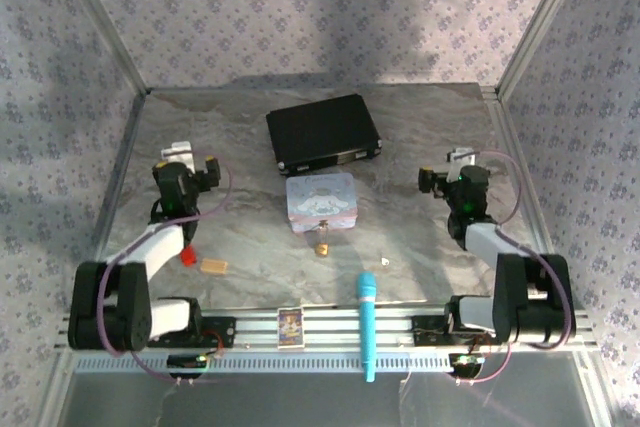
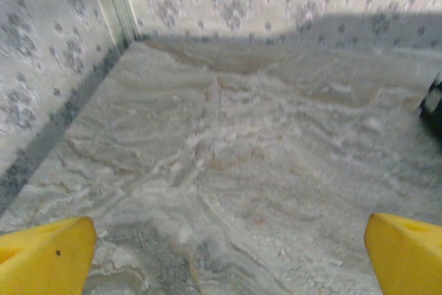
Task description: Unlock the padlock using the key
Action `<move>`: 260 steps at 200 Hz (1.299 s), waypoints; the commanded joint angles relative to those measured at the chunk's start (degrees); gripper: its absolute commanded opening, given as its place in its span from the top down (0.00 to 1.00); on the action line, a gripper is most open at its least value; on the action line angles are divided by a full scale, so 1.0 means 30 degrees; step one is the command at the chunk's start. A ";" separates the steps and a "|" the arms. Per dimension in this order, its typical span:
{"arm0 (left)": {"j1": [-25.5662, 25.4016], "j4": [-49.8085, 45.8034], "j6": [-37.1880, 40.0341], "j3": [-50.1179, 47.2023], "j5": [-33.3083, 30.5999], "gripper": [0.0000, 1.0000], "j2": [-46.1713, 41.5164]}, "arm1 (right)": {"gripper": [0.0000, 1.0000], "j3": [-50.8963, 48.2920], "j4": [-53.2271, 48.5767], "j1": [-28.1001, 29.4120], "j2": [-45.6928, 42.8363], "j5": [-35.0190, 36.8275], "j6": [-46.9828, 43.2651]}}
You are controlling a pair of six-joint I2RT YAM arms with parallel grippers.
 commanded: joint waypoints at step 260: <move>-1.4005 -1.3450 -1.7531 0.5030 0.0992 0.06 -0.1896 | 0.56 0.2446 -1.8913 1.3136 -0.0521 0.1077 1.3374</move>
